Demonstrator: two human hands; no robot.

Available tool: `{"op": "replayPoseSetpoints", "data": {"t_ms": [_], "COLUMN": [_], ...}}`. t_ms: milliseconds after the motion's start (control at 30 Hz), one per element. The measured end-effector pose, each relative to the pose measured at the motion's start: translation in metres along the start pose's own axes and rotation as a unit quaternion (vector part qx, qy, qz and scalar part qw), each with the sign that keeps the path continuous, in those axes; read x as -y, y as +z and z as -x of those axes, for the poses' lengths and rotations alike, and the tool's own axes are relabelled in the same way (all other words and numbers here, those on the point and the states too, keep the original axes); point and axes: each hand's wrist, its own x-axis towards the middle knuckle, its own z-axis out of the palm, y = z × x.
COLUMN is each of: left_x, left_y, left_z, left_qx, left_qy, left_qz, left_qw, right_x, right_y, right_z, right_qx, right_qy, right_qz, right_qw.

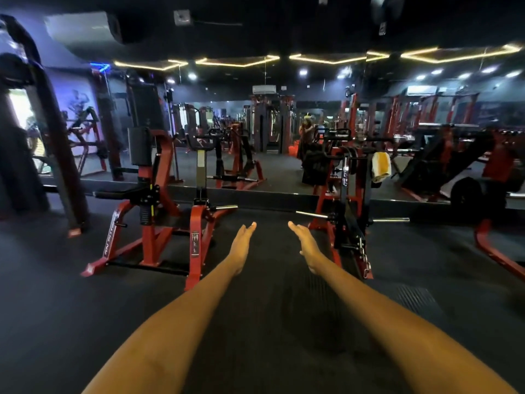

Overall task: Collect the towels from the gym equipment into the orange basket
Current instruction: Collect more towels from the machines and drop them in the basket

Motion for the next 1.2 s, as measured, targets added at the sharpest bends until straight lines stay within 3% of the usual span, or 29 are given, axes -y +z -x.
{"op": "replayPoseSetpoints", "data": {"t_ms": [200, 567, 700, 800, 933, 1033, 1133, 1200], "left_x": [-0.006, -0.036, -0.006, 0.004, 0.010, 0.048, 0.011, -0.029], "left_y": [0.011, 0.001, -0.022, -0.033, -0.046, -0.065, -0.061, -0.051], "left_z": [-0.134, -0.414, -0.536, -0.583, -0.655, -0.797, -0.842, -0.846], "left_qx": [0.014, 0.013, -0.002, -0.023, -0.016, 0.003, 0.023, 0.031], "left_qy": [-0.010, -0.011, -0.044, -0.053, -0.034, -0.033, -0.061, -0.021], "left_qz": [-0.016, 0.033, 0.040, 0.035, 0.034, 0.020, 0.021, 0.009], "left_qw": [1.000, 0.999, 0.998, 0.998, 0.999, 0.999, 0.998, 0.999], "right_x": [0.001, 0.047, 0.040, 0.027, 0.013, 0.011, 0.023, 0.031], "right_y": [0.009, 0.026, 0.051, 0.071, 0.092, 0.105, 0.110, 0.108], "right_z": [-0.138, -0.417, -0.513, -0.572, -0.646, -0.713, -0.769, -0.804], "right_qx": [-0.019, 0.031, 0.047, 0.055, 0.036, 0.007, -0.032, -0.058], "right_qy": [0.010, -0.011, -0.002, 0.016, 0.023, 0.031, 0.042, 0.038], "right_qz": [-0.031, -0.022, -0.016, -0.023, -0.023, -0.020, -0.020, -0.015], "right_qw": [0.999, 0.999, 0.999, 0.998, 0.999, 0.999, 0.998, 0.998]}}
